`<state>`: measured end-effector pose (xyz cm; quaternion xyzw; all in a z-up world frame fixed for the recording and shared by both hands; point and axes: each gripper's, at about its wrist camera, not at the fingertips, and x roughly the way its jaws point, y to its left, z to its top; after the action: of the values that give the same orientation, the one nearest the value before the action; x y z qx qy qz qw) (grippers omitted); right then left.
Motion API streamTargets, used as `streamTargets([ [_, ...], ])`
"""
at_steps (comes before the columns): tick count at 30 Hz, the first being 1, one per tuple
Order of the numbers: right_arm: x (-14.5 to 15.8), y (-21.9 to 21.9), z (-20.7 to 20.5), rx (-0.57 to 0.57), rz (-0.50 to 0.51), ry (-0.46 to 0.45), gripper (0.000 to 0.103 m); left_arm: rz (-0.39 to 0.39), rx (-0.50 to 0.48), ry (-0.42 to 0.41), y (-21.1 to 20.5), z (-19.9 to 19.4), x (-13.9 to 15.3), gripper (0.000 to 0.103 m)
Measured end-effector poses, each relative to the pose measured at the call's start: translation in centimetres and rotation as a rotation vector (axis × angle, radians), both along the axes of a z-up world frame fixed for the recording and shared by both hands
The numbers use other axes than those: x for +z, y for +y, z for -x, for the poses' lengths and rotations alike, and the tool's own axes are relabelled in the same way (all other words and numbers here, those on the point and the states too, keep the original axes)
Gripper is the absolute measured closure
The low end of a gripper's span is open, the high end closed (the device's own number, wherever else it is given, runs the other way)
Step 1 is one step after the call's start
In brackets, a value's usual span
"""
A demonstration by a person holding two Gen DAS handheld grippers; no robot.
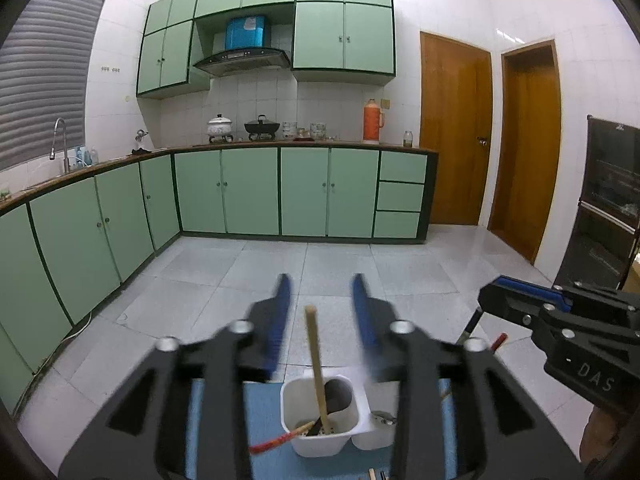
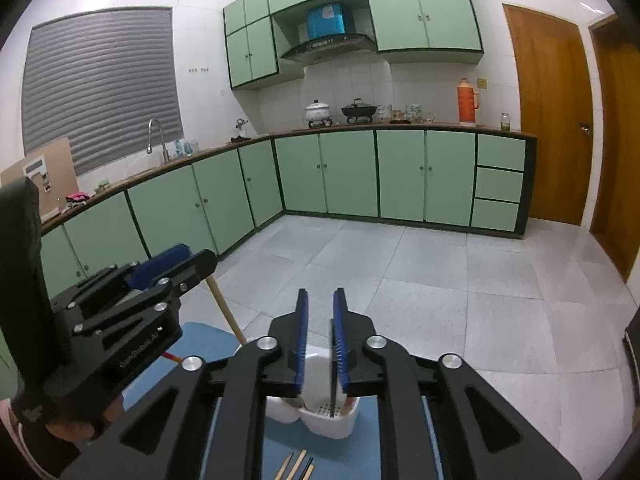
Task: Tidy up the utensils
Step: 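Return both open tools over the remaining chopsticks on the mat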
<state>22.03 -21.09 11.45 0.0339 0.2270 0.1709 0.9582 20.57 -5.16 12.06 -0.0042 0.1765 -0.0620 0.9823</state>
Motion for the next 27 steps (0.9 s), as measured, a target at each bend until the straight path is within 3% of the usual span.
streamTargets([
  [1, 0.0, -0.3, 0.5, -0.005, -0.008, -0.008, 0.072, 0.009, 0.000, -0.006, 0.4, 0.7, 0.1, 0.065],
  [5, -0.6, -1.7, 4.0, -0.041, -0.033, -0.046, 0.060, 0.032, 0.009, -0.034, 1.2, 3.6, -0.1, 0.059],
  [11, -4.2, -3.3, 10.2, -0.131, -0.073, -0.073, 0.033, 0.076, 0.050, -0.066, 2.4, 9.8, -2.9, 0.034],
  [13, -5.9, -3.4, 11.9, -0.156, -0.075, -0.063, 0.018, 0.077, 0.055, -0.054, 2.4, 11.5, -4.6, 0.020],
  [15, -8.0, -3.3, 13.9, -0.203, -0.055, -0.055, 0.005, 0.072, 0.056, -0.030, 2.7, 13.3, -6.7, 0.015],
  [21, -13.7, -2.8, 17.0, -0.215, -0.023, 0.066, 0.005, 0.054, 0.057, 0.083, 3.9, 15.9, -11.6, 0.013],
  [27, -17.2, -1.6, 19.1, -0.198, 0.002, 0.154, 0.005, -0.007, 0.063, 0.189, 4.7, 17.7, -15.8, 0.013],
])
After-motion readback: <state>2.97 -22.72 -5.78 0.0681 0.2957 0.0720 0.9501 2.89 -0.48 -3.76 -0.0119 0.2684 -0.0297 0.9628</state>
